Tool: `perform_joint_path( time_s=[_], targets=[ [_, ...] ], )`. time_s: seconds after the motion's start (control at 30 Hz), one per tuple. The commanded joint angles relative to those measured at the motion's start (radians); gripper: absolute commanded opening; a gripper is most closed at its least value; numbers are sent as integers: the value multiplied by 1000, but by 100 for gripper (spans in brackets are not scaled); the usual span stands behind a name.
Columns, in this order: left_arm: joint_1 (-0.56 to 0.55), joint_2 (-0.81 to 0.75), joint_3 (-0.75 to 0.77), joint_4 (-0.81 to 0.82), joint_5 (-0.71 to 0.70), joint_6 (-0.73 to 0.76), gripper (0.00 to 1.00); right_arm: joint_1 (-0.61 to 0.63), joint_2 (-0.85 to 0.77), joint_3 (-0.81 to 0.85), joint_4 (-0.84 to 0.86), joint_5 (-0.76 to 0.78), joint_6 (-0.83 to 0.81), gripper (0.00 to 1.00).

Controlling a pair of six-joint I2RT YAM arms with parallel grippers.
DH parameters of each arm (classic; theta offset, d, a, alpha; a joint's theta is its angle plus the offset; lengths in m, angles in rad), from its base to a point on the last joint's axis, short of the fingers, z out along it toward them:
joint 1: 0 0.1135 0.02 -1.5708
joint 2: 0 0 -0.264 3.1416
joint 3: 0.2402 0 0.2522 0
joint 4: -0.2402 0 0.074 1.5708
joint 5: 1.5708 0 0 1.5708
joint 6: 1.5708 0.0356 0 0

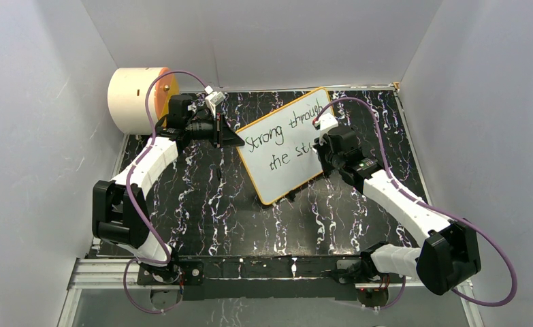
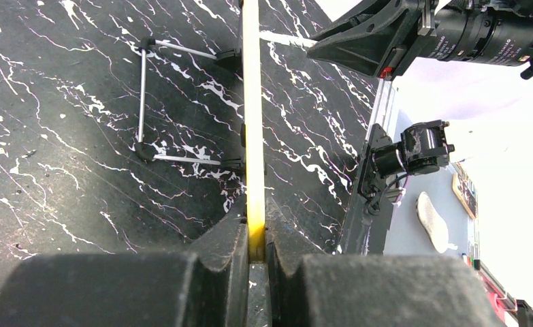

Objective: Write a sentence on the whiteboard

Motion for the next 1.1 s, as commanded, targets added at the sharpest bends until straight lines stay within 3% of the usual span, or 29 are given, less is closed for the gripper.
perform_joint_path(
  time_s=[0.0,1.07],
  targets=[
    [1,-42,-3,-24,24,16,0,-1,0,7,46,35,17,0],
    [1,-45,-3,-23,29,18,0,-12,-10,65,121,13,3,0]
  ],
)
